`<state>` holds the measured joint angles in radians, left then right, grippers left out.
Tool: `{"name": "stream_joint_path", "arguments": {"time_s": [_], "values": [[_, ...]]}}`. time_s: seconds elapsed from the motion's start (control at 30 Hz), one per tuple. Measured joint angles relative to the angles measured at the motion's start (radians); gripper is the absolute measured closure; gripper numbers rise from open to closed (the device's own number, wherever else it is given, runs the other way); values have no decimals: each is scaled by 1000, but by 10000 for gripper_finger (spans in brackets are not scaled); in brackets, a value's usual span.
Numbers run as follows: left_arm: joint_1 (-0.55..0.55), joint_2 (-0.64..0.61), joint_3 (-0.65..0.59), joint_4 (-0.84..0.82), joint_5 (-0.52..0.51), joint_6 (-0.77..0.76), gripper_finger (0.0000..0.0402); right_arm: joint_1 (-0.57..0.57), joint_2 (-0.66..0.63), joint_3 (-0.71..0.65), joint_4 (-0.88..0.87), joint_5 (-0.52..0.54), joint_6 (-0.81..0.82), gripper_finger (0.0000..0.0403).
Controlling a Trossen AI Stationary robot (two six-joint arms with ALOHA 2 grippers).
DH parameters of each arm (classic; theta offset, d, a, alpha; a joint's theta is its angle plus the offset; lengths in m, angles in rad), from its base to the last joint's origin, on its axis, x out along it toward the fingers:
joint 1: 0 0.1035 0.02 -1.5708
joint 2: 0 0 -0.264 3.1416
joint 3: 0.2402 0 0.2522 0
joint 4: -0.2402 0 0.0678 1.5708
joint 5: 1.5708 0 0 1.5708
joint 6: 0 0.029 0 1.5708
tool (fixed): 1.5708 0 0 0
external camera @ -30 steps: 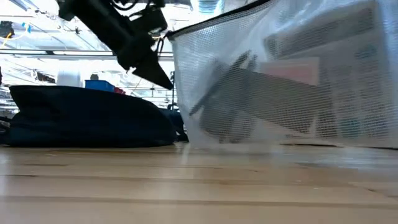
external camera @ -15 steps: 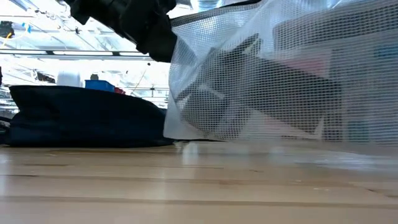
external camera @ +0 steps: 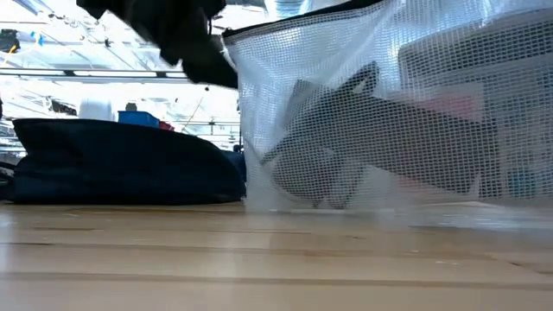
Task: Unpack backpack
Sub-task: Open the white zip lock bag
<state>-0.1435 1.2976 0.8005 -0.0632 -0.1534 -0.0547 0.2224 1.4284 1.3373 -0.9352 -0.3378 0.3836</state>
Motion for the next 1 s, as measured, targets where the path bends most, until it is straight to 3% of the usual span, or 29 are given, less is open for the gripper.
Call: {"name": "stream_joint_path", "arguments": {"time_s": [0.27, 0.5, 0.7, 1.0], "values": [[8, 26, 0, 180, 30, 18, 193, -1, 0, 0, 2, 27, -22, 403], [7, 47, 0, 72, 164, -21, 193, -1, 0, 0, 0, 30, -25, 403], [7, 41, 0, 103, 330, -142, 193, -1, 0, 0, 1, 30, -26, 403], [-1, 41, 0, -75, 332, -188, 193, -1, 0, 0, 2, 30, -26, 403]]}}
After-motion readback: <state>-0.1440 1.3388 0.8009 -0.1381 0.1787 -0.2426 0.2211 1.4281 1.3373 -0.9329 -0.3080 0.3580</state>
